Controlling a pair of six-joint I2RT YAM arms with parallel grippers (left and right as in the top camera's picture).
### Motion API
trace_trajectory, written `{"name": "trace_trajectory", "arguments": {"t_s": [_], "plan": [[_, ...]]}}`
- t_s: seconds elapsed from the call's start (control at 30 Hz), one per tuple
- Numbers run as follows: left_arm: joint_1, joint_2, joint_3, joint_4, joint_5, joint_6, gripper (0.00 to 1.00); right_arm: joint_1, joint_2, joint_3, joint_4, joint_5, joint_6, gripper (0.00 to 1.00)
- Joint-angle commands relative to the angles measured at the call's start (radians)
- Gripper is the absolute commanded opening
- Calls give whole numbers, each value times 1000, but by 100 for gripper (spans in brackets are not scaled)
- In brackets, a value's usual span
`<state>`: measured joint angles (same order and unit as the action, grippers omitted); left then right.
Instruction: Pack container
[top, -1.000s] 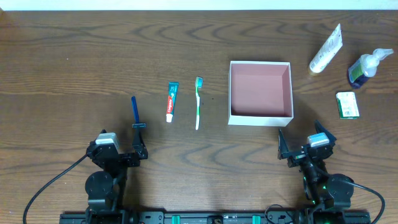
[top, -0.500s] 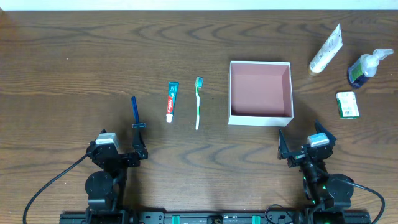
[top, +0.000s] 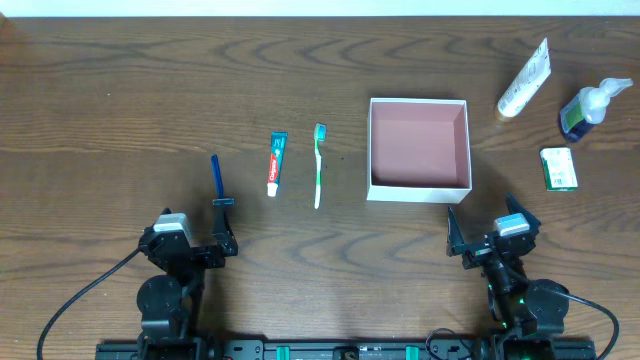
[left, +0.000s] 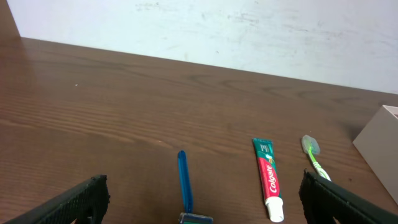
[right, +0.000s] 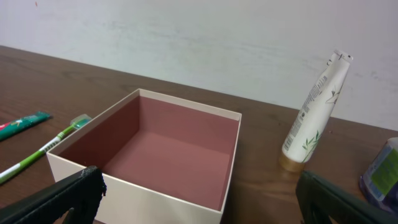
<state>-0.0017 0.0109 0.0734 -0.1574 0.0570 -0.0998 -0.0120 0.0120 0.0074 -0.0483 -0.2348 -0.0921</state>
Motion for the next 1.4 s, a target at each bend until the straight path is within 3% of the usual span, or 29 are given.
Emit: {"name": "trace_trajectory", "arguments": {"t_s": [0.0,1.03,1.23,1.37], "plan": [[3,-6,-18,-29,14,14,98,-9,-2,-2,-5,10,-6,99],[3,-6,-18,-29,14,14,98,-9,-2,-2,-1,8,-6,99],[3,-6,-18,-29,14,14,98,-9,-2,-2,14,-33,-6,99],[3,-6,-18,-29,14,13,98,-9,-2,2,121,-153,-7,99]]}}
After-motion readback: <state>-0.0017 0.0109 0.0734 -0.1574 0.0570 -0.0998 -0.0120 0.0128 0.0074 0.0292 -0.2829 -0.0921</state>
